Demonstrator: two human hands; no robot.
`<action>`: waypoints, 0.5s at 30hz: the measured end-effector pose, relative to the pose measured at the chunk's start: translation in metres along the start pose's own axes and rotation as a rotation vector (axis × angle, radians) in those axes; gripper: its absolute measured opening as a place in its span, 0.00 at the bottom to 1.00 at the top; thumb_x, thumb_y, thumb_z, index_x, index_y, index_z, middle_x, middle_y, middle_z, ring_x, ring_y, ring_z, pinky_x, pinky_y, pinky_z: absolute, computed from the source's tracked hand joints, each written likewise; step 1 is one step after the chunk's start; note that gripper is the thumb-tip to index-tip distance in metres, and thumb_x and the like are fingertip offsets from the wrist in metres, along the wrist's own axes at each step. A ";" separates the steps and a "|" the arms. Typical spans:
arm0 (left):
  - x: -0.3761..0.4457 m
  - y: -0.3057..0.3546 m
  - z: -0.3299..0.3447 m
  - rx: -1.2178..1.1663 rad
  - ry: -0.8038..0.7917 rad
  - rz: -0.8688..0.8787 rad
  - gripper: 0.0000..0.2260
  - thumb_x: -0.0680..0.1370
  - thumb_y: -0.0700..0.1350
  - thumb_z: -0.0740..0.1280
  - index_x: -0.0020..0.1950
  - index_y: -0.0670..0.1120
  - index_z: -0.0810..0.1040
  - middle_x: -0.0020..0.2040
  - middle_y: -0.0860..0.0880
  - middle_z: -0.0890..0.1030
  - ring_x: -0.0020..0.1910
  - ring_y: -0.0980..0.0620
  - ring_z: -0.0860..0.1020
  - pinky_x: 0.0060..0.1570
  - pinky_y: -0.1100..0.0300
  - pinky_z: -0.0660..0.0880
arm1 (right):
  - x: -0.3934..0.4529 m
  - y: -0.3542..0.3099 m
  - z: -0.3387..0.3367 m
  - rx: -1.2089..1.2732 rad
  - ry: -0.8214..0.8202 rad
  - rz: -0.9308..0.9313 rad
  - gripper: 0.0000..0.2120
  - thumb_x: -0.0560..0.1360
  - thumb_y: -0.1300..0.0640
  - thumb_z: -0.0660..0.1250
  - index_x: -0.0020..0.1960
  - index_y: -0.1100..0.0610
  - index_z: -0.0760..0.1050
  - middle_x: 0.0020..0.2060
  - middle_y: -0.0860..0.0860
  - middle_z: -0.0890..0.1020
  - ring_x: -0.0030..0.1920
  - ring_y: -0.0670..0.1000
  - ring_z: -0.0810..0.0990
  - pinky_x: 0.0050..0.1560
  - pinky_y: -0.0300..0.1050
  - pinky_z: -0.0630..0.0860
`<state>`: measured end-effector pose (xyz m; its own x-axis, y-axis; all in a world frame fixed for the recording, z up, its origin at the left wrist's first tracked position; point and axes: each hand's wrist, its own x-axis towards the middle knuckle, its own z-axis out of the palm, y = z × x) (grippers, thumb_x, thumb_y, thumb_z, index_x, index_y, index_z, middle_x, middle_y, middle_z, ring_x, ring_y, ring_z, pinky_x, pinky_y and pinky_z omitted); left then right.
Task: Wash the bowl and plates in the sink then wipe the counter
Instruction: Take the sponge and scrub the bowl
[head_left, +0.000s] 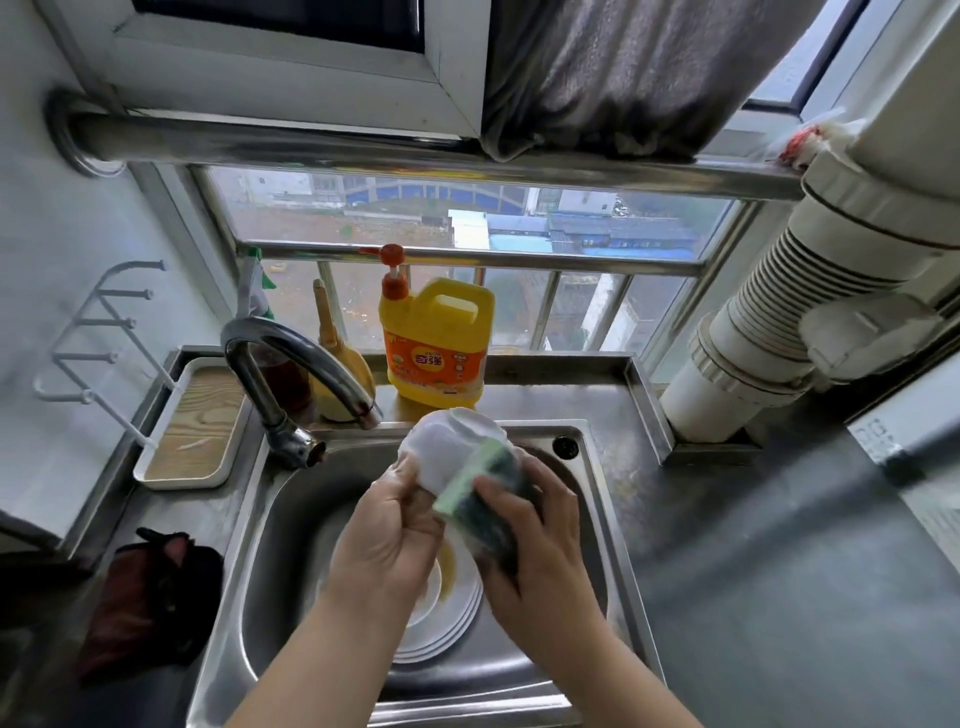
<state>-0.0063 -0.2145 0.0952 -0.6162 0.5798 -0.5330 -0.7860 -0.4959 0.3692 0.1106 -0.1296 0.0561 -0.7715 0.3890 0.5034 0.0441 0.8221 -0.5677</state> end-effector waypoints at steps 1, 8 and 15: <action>-0.001 -0.001 -0.003 0.009 -0.002 0.016 0.12 0.82 0.41 0.55 0.56 0.37 0.75 0.43 0.39 0.84 0.40 0.47 0.84 0.42 0.52 0.80 | -0.002 0.002 -0.002 0.085 0.023 0.108 0.28 0.70 0.55 0.68 0.66 0.38 0.64 0.68 0.49 0.64 0.68 0.50 0.64 0.65 0.52 0.70; -0.009 -0.014 -0.010 0.247 -0.042 0.036 0.11 0.81 0.35 0.53 0.51 0.41 0.75 0.39 0.43 0.81 0.36 0.51 0.80 0.36 0.61 0.80 | 0.060 0.007 -0.039 0.171 -0.110 0.402 0.23 0.74 0.48 0.63 0.69 0.43 0.68 0.63 0.44 0.73 0.62 0.46 0.69 0.66 0.47 0.68; -0.009 -0.008 -0.010 0.152 -0.051 0.090 0.10 0.81 0.35 0.52 0.53 0.39 0.74 0.46 0.40 0.78 0.46 0.47 0.77 0.45 0.55 0.80 | 0.022 0.002 -0.040 -0.044 -0.167 0.151 0.25 0.70 0.48 0.62 0.67 0.38 0.64 0.68 0.47 0.68 0.64 0.51 0.67 0.65 0.51 0.67</action>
<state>0.0058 -0.2219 0.0893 -0.6831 0.5714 -0.4550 -0.7238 -0.4461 0.5264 0.1187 -0.1026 0.0919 -0.8483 0.4380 0.2975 0.1921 0.7782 -0.5979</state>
